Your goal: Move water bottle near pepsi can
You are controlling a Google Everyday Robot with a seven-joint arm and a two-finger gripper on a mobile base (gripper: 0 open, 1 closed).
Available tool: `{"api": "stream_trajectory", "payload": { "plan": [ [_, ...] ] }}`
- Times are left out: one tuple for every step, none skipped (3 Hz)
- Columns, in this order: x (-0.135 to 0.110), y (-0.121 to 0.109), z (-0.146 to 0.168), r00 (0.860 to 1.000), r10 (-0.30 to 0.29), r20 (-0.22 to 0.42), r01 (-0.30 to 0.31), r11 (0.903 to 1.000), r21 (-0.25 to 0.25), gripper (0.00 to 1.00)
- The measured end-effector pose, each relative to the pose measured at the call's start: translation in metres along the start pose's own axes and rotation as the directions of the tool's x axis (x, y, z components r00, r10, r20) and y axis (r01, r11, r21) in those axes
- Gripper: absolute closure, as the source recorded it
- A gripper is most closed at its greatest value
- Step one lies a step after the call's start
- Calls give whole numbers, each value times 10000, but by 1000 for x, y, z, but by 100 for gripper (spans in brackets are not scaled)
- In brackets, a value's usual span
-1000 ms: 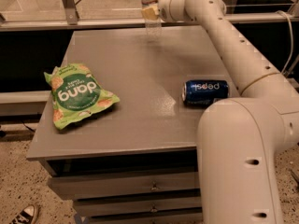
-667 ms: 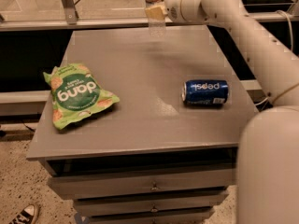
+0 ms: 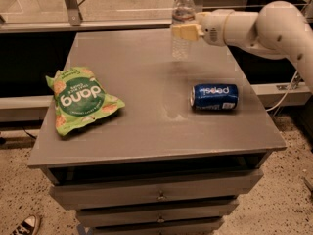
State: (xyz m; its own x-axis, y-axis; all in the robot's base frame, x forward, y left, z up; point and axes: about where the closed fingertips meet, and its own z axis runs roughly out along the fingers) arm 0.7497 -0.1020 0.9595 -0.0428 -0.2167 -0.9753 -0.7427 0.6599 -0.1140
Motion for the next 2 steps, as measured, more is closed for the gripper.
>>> {"api": "stream_trajectory", "payload": {
  "plan": [
    [12, 12, -43, 9991, 395, 155, -390, 9988, -311, 100],
    [20, 17, -82, 9983, 584, -74, -587, 9977, -334, 100]
  ]
}}
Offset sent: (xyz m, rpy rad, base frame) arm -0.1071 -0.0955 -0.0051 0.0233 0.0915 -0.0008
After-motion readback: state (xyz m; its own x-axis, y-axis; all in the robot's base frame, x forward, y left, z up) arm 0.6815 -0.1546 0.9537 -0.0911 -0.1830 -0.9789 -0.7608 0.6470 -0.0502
